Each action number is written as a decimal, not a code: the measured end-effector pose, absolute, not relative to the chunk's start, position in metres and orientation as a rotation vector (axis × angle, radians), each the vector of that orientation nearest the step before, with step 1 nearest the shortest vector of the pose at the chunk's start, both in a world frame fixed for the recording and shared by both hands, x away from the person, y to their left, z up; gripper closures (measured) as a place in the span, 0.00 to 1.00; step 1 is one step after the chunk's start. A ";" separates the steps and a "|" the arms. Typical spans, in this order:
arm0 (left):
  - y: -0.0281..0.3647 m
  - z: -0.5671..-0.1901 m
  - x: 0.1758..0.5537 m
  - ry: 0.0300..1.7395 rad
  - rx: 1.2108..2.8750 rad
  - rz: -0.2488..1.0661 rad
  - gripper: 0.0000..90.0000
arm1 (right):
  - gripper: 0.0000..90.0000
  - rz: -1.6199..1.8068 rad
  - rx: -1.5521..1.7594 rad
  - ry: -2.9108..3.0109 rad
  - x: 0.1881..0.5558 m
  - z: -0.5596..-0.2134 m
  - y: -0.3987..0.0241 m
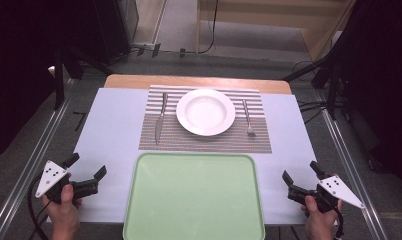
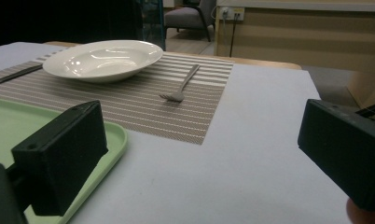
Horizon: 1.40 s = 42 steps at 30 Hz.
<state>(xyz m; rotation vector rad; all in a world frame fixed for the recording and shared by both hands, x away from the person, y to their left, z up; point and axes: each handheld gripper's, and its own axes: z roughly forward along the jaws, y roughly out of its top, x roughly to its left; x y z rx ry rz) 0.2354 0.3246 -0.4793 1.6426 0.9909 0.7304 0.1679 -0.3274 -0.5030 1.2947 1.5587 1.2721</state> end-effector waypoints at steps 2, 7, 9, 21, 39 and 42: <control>0.322 -0.478 0.235 0.988 1.642 0.735 0.00 | 0.00 1.273 1.300 1.558 0.168 -0.503 -0.328; 0.318 -0.471 0.236 0.978 1.637 0.742 0.00 | 0.00 1.263 1.288 1.574 0.169 -0.504 -0.329; 0.312 -0.467 0.235 0.960 1.635 0.746 0.00 | 0.00 1.267 1.296 1.573 0.169 -0.504 -0.329; 0.282 -0.452 0.249 0.916 1.674 0.676 0.00 | 0.00 1.283 1.268 1.592 0.168 -0.501 -0.325; 0.244 -0.429 0.301 0.926 1.720 0.664 0.00 | 0.00 1.290 1.247 1.608 0.169 -0.500 -0.323; 0.239 -0.425 0.310 0.918 1.732 0.654 0.00 | 0.00 1.290 1.247 1.608 0.169 -0.500 -0.323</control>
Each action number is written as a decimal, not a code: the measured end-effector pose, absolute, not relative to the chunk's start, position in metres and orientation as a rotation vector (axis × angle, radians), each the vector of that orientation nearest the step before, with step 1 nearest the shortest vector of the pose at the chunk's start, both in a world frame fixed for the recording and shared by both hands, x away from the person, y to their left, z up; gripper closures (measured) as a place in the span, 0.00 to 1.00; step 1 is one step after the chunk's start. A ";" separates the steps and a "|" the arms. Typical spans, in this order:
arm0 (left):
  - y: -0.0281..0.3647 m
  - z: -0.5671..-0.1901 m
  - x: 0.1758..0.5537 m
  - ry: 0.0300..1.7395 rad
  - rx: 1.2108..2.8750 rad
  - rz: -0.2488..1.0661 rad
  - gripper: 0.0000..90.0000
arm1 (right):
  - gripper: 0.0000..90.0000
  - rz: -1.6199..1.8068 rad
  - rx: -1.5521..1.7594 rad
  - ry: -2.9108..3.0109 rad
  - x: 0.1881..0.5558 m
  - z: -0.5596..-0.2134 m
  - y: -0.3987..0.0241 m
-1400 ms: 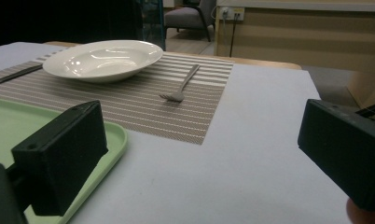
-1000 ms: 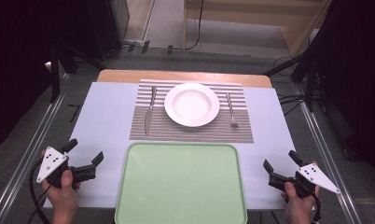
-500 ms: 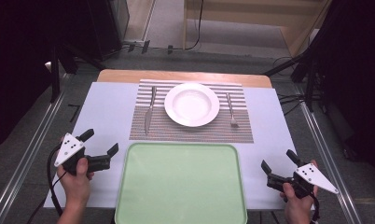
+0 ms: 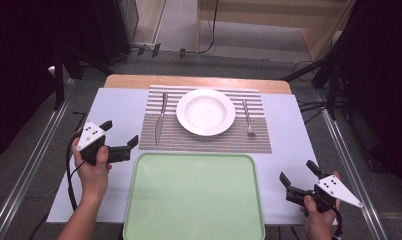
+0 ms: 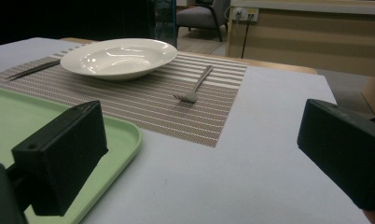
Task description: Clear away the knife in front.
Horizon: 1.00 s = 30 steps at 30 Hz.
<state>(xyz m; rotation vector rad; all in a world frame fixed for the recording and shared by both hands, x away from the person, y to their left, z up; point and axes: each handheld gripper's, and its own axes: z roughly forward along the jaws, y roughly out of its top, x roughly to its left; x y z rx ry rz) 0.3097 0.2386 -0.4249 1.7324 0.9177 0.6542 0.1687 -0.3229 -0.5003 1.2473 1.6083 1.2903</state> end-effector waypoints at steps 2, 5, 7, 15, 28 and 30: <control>0.235 -0.423 0.315 0.916 1.737 0.649 0.00 | 0.00 1.286 1.239 1.615 0.168 -0.500 -0.323; 0.230 -0.421 0.323 0.908 1.733 0.648 0.00 | 0.00 1.286 1.242 1.614 0.168 -0.500 -0.323; 0.227 -0.420 0.329 0.905 1.736 0.637 0.00 | 0.00 1.284 1.242 1.612 0.168 -0.500 -0.323; 0.215 -0.419 0.350 0.922 1.765 0.631 0.00 | 0.00 1.288 1.246 1.613 0.169 -0.499 -0.323; 0.209 -0.415 0.382 0.932 1.749 0.605 0.00 | 0.00 1.281 1.242 1.647 0.172 -0.501 -0.316; 0.208 -0.415 0.386 0.935 1.761 0.603 0.00 | 0.00 1.276 1.225 1.643 0.173 -0.501 -0.317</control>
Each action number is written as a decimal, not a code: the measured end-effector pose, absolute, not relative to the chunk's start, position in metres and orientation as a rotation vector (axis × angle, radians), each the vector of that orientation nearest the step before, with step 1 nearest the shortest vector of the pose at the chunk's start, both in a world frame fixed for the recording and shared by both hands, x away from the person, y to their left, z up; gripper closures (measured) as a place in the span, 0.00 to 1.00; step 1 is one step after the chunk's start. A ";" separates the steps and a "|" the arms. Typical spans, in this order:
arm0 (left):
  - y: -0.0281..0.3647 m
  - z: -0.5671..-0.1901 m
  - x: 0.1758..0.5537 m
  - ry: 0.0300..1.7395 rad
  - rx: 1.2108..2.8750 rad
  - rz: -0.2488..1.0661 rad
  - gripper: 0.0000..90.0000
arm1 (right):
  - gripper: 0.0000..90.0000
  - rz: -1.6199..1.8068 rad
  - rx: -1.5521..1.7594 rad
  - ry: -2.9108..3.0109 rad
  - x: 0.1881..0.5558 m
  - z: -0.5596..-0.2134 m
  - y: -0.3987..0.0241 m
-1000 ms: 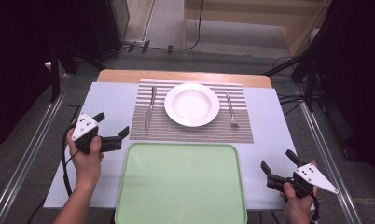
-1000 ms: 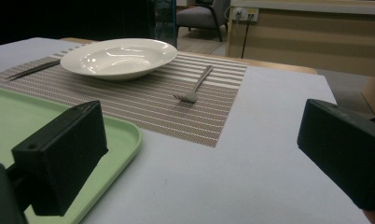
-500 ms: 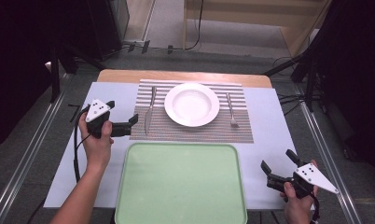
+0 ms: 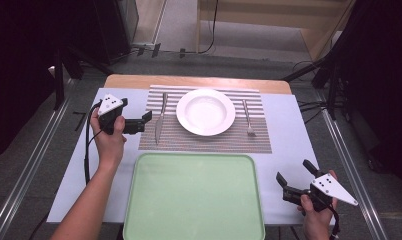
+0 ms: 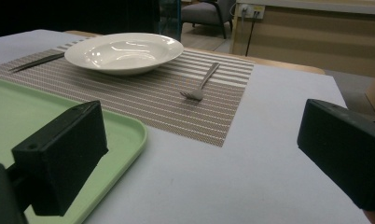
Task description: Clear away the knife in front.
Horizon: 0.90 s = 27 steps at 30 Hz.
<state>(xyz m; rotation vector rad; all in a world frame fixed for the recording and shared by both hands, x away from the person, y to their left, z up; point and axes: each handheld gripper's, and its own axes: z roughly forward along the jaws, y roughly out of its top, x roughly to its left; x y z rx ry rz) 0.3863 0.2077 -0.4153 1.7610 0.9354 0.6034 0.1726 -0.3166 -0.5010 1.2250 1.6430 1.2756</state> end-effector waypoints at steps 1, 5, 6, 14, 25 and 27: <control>0.206 -0.415 0.389 0.937 1.769 0.606 0.00 | 0.00 1.280 1.227 1.644 0.173 -0.501 -0.317; 0.201 -0.416 0.399 0.951 1.780 0.601 0.00 | 0.00 1.280 1.232 1.648 0.173 -0.502 -0.318; 0.200 -0.416 0.402 0.954 1.779 0.596 0.00 | 0.00 1.280 1.232 1.649 0.174 -0.502 -0.317; 0.187 -0.420 0.424 0.983 1.797 0.587 0.01 | 0.00 1.276 1.245 1.653 0.174 -0.503 -0.318; 0.168 -0.432 0.450 1.016 1.873 0.548 0.15 | 0.00 1.288 1.240 1.661 0.176 -0.504 -0.318; 0.164 -0.433 0.454 1.018 1.891 0.529 0.15 | 0.00 1.285 1.249 1.663 0.175 -0.504 -0.318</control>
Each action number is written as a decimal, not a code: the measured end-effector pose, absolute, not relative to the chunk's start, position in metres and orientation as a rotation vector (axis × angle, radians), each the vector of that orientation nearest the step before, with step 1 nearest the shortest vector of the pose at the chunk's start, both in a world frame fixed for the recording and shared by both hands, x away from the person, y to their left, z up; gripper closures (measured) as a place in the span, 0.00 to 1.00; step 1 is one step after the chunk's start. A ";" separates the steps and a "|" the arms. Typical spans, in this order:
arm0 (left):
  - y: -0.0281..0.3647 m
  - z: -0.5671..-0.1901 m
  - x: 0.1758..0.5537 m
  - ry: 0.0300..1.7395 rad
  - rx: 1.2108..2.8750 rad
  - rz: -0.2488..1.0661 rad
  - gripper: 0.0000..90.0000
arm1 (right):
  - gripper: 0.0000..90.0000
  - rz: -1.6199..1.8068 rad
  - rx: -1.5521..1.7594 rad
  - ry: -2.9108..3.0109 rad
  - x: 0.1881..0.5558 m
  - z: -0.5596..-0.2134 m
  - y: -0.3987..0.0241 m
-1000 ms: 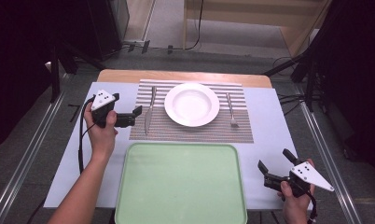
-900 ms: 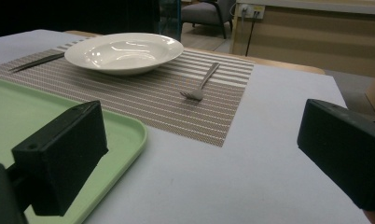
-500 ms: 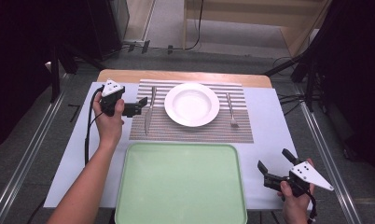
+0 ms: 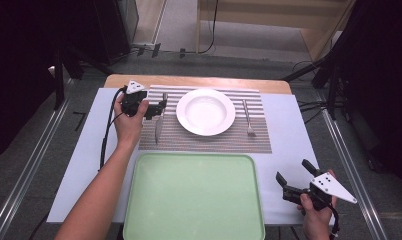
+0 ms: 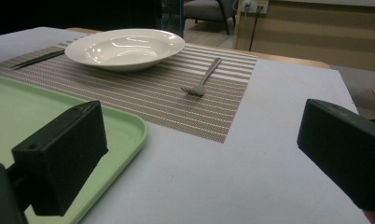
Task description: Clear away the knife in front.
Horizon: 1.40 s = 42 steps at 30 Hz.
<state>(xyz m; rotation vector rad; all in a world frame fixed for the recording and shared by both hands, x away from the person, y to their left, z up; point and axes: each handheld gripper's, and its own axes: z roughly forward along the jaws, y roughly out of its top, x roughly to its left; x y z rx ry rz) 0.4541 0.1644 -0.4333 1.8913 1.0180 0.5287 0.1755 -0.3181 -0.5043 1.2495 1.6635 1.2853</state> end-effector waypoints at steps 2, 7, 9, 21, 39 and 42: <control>0.161 -0.434 0.457 1.017 1.908 0.525 0.22 | 0.00 1.287 1.250 1.663 0.176 -0.504 -0.318; 0.151 -0.438 0.468 1.057 1.952 0.507 0.25 | 0.00 1.281 1.254 1.666 0.176 -0.505 -0.319; 0.149 -0.440 0.471 1.079 1.967 0.510 0.25 | 0.00 1.280 1.255 1.665 0.177 -0.506 -0.318; 0.140 -0.452 0.488 1.172 2.052 0.472 0.31 | 0.00 1.268 1.258 1.676 0.178 -0.507 -0.317; 0.131 -0.461 0.499 1.287 2.157 0.429 0.52 | 0.00 1.263 1.261 1.683 0.178 -0.508 -0.317; 0.132 -0.463 0.501 1.295 2.179 0.400 0.57 | 0.00 1.263 1.256 1.683 0.179 -0.508 -0.317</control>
